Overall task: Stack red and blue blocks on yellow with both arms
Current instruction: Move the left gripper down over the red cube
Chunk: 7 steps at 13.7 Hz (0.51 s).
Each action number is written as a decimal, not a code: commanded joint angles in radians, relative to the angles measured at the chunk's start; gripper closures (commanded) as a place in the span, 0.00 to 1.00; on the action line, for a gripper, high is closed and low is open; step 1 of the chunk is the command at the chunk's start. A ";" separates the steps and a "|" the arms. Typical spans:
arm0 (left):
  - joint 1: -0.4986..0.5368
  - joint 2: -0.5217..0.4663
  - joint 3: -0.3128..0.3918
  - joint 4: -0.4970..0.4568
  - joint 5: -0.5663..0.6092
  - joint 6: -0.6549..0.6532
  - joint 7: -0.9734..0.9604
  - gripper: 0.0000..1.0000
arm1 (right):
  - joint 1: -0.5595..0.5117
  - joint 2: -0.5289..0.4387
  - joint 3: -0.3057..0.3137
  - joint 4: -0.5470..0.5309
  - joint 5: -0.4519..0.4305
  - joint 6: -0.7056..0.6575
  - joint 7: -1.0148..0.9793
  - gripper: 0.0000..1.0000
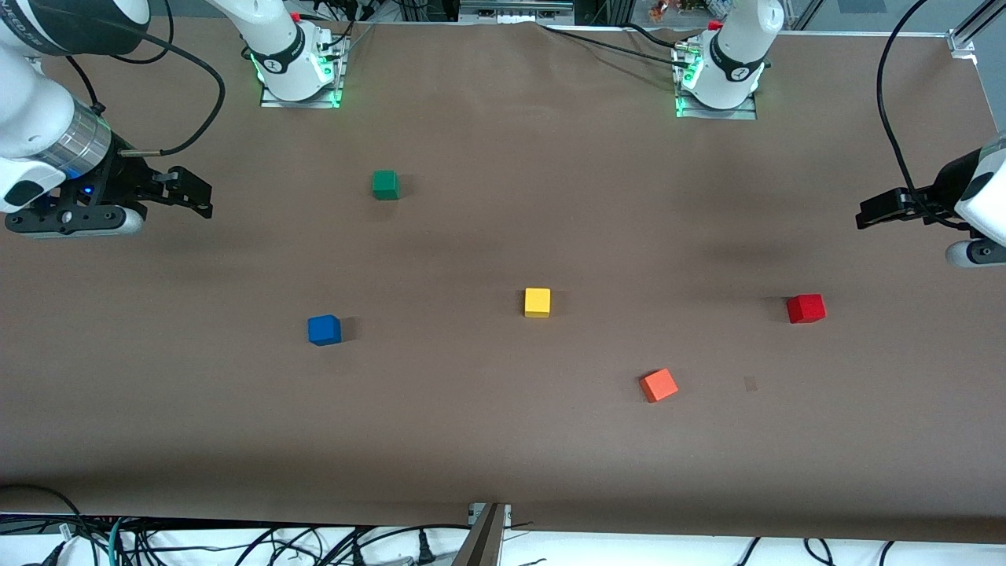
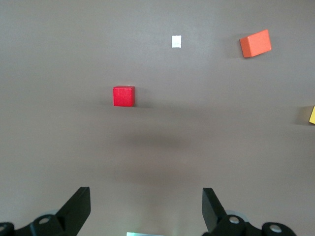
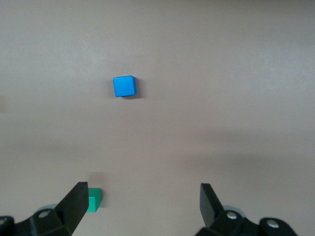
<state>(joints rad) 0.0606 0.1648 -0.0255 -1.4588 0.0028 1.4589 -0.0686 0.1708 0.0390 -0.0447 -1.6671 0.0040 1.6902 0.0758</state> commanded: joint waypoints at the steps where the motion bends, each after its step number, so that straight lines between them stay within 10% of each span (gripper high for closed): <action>1: 0.001 0.019 0.007 0.038 -0.001 -0.020 0.012 0.00 | -0.016 -0.022 0.012 -0.019 -0.013 0.000 -0.007 0.00; 7: 0.036 0.050 0.009 0.052 -0.007 -0.017 0.009 0.00 | -0.016 -0.022 0.009 -0.019 -0.013 0.000 -0.007 0.00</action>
<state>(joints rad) 0.0728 0.1903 -0.0192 -1.4556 0.0028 1.4575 -0.0700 0.1686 0.0390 -0.0453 -1.6671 0.0039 1.6902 0.0758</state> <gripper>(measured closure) 0.000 0.000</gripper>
